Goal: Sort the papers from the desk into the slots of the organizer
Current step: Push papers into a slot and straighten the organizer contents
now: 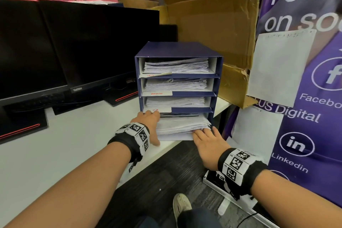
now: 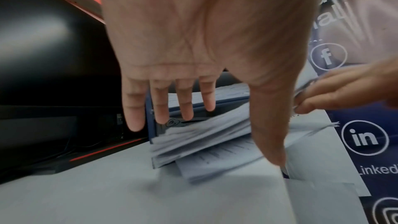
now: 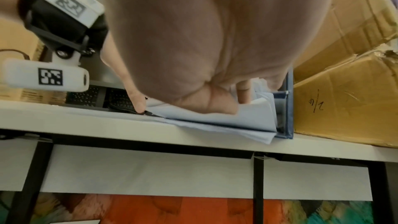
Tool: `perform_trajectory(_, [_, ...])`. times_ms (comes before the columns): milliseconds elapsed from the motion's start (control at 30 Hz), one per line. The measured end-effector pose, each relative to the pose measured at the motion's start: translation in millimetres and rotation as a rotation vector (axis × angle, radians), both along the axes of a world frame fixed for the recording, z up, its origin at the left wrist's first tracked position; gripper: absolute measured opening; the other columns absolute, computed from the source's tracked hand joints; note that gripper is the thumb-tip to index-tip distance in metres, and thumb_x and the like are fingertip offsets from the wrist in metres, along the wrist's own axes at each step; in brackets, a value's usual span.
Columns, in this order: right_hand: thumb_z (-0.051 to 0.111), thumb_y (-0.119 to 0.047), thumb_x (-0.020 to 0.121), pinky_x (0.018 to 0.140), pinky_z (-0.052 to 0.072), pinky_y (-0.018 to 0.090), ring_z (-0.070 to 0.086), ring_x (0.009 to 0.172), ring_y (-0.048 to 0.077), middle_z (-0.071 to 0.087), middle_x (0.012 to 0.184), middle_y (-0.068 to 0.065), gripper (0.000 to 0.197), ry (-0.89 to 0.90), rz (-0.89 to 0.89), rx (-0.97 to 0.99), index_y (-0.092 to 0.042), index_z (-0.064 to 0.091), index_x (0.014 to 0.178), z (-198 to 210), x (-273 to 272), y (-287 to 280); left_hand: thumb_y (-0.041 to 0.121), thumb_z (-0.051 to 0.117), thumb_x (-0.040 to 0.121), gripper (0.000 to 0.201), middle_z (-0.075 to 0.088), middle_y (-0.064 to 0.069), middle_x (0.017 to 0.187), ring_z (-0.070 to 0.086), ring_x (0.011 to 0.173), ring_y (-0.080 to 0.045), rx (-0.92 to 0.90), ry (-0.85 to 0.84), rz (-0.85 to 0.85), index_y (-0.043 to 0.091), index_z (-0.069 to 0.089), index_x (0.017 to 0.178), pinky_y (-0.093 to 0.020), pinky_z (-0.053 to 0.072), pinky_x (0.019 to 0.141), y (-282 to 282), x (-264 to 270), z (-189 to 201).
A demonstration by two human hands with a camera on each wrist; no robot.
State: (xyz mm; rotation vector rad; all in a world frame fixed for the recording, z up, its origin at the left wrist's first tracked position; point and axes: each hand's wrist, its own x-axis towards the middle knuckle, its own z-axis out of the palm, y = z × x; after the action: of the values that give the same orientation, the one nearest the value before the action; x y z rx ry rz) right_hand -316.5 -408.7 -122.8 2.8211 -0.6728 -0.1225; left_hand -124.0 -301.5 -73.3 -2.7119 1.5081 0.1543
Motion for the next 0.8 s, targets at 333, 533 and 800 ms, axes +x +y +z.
perform_trajectory(333, [0.053,-0.016,0.082,0.117,0.016,0.047,0.028,0.135,0.027,0.031,0.148,0.002,0.065,-0.019,0.095,0.136,-0.012,0.036,0.144,25.5,-16.9,8.0,0.005,0.064,0.081,0.049,0.057,-0.005,0.119,0.059,0.103,-0.024,0.111,-0.057,-0.064,0.023,0.051,0.126,-0.031,0.051,0.082,-7.9,-15.8,-6.6])
perform_trajectory(533, [0.043,-0.003,0.088,0.073,0.042,0.024,0.057,0.074,0.013,0.063,0.089,0.001,0.026,-0.802,-0.236,0.624,-0.015,0.063,0.076,21.9,-13.1,-13.7,-0.003,0.056,0.080,0.022,0.048,0.000,0.074,0.049,0.064,-0.018,0.166,-0.071,-0.120,0.018,0.059,0.080,-0.025,0.043,0.062,-6.9,-16.1,-1.5])
perform_trajectory(800, [0.034,-0.029,0.102,0.100,0.039,0.043,0.053,0.107,0.035,0.057,0.111,0.017,0.044,-0.942,-0.602,1.045,0.006,0.055,0.116,12.2,8.7,-38.7,0.016,0.068,0.077,0.039,0.068,0.006,0.110,0.063,0.096,-0.018,0.182,-0.038,-0.182,0.027,0.069,0.114,-0.027,0.053,0.083,11.0,-9.8,1.1])
